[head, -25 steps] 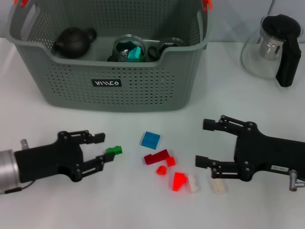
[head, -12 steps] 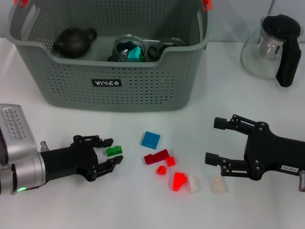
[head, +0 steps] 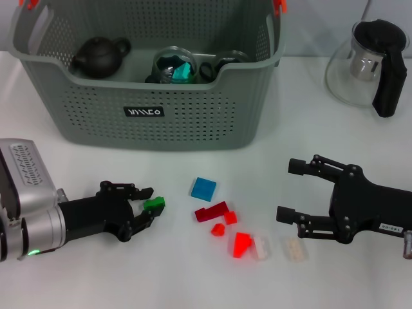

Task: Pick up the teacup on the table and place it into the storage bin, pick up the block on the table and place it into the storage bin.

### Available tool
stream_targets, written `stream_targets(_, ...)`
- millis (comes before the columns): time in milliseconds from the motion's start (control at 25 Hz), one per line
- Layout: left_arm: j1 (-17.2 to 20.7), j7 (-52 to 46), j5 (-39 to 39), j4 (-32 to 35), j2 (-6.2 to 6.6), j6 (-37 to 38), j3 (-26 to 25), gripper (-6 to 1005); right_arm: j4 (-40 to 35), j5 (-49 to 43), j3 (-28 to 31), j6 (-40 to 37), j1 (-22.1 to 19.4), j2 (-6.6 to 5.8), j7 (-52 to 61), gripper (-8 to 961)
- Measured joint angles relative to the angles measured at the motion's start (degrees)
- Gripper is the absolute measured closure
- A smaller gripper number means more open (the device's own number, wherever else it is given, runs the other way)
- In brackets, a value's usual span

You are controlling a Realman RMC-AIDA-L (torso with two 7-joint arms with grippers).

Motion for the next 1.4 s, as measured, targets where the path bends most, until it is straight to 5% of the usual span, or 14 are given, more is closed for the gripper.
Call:
stream_targets(200, -0.18, -0.59, 0.14, -0.03, 0.00, -1.14, 0.00, 544, 0.00, 0.00, -0.04, -0.02, 0.00, 0.01, 0.00, 30)
stream_targets(400, -0.42, -1.19, 0.07, -0.12, 0.00, -1.89, -0.02, 718, 0.00, 0.00, -0.22, -0.04, 0.00, 0.01, -0.03, 30)
stream_targets(720, -0.03, -4.27, 0.18, 2.20, 0.39, 3.25, -0.48, 852, -0.02, 0.00, 0.03, -0.97, -0.03, -0.02, -0.06, 30)
stream_targets(920, -0.19, -11.86, 0.15, 7.56, 2.72, 18.44, -4.54, 852, -0.04, 0.01, 0.03, -1.01, -0.08, -0.08, -0.08, 31)
stream_targets(1160, -5.33, -21.20, -1.53, 9.80, 6.96, 37.14, -15.27, 852, -0.15, 0.00, 0.01, -1.66, -0.09, -0.08, -0.09, 31)
stream_targets(1400, -12.48, -36.58, -8.62, 11.00, 9.79, 37.94, -17.49, 851, -0.08, 0.00, -0.01, -1.70, 0.14, -0.08, -0.09, 31)
